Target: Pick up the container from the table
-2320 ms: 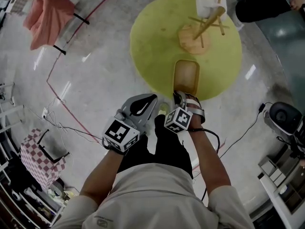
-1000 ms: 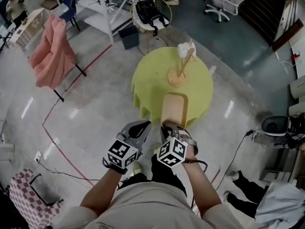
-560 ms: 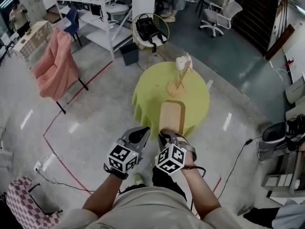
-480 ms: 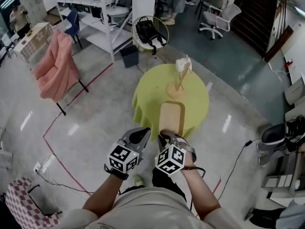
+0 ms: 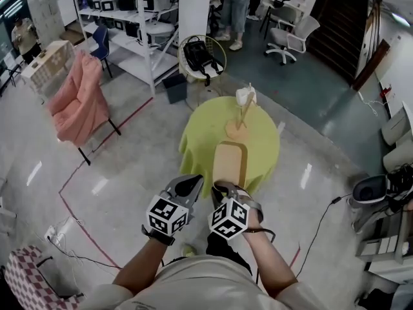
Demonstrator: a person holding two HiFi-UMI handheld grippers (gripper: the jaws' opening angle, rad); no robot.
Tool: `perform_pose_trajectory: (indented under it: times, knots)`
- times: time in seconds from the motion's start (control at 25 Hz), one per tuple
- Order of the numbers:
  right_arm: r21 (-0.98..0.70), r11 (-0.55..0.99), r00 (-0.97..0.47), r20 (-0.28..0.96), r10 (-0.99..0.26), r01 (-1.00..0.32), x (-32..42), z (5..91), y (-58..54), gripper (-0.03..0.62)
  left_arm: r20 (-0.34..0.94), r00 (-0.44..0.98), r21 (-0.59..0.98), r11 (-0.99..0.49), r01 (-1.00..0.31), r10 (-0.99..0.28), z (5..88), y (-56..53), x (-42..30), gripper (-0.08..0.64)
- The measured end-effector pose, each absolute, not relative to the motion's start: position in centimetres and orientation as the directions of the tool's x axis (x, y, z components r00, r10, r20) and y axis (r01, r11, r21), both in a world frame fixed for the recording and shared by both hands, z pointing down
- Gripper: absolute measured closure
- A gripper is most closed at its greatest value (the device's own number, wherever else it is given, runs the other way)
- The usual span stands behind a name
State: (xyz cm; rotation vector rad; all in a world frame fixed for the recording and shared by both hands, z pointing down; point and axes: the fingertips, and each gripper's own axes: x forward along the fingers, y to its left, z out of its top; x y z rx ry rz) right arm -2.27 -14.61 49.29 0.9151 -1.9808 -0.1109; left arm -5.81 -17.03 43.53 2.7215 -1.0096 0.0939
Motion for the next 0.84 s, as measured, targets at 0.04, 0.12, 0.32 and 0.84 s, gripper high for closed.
perform_pose_trajectory:
  times: [0.04,0.12,0.32,0.84]
  knots:
    - [0.418,0.717,-0.299,0.705,-0.643,-0.558,-2.3,49.2,-14.5,0.558,0.138,0.760,0.196,-0.735,-0.649,-0.635,43.4,-16.9,-5.8,0.554]
    - [0.422,0.714,-0.298,0.701,-0.648,-0.560,-2.3,48.9,-14.3,0.558,0.132,0.762,0.191,-0.738,-0.647,-0.634,43.1,-16.7,-5.8,0.554]
    - [0.427,0.709,-0.298,0.695,-0.654,-0.562,-2.8,48.6,-13.9,0.558,0.121,0.762,0.185,-0.740,-0.646,-0.636,42.7,-16.5,-6.3,0.554]
    - [0.424,0.705,-0.300,0.691,-0.658,-0.569,-2.6,48.2,-13.7,0.558,0.117,0.763,0.178,-0.743,-0.646,-0.635,42.3,-16.3,-6.1,0.554]
